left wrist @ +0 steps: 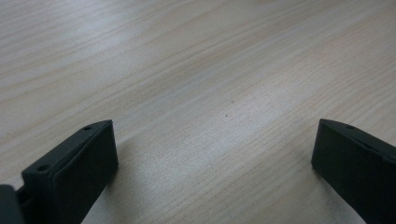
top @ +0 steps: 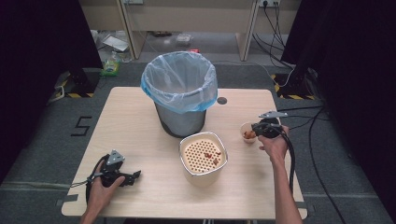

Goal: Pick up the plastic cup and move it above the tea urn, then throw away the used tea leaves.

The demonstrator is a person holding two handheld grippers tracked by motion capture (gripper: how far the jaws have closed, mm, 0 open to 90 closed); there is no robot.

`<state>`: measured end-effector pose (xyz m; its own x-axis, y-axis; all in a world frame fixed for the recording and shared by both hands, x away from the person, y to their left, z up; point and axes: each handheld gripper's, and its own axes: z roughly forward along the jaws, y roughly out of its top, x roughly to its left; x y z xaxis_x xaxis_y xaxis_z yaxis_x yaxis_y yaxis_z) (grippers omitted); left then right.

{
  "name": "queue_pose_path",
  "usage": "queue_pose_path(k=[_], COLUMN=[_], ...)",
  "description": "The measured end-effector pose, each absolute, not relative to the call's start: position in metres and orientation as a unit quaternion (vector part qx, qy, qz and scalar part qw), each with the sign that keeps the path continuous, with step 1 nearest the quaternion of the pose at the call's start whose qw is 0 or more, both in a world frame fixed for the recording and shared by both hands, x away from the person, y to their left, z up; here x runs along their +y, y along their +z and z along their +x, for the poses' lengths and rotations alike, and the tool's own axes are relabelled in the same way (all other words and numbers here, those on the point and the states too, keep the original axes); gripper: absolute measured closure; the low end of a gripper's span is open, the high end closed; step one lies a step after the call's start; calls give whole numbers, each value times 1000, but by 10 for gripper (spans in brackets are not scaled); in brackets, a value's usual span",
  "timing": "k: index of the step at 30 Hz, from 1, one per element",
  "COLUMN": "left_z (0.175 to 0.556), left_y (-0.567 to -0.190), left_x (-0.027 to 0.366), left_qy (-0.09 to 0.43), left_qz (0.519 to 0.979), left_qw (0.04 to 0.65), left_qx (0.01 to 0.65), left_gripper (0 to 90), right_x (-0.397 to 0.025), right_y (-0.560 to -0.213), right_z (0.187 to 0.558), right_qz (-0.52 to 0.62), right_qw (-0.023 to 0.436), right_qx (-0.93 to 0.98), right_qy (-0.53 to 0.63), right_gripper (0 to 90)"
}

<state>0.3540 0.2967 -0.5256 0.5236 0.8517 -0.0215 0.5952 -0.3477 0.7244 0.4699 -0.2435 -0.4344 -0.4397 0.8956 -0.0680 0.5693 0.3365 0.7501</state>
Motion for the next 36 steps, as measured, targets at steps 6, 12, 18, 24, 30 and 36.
queue_pose_path(k=[6,12,18,24,30,36], left_z=[354,354,354,354,354,354], left_y=[-526,-526,-526,-526,-526,-526], left_x=[297,297,297,297,297,297], left_qy=[184,184,184,184,184,184], left_qz=[800,800,800,800,800,800], left_qw=[348,349,349,349,349,349], left_qx=[452,452,452,452,452,452], left_gripper=[0,0,0,0,0,0], right_x=[-234,-230,-223,-214,-199,-183], right_y=[-421,-417,-413,-406,-394,-380], right_z=[450,432,421,414,402,391], right_qz=[434,414,389,368,339,307], right_qw=[302,332,355,370,395,409], right_qx=[773,758,756,756,752,745], right_qy=[352,379,388,395,405,428], right_gripper=[857,857,857,855,856,854])
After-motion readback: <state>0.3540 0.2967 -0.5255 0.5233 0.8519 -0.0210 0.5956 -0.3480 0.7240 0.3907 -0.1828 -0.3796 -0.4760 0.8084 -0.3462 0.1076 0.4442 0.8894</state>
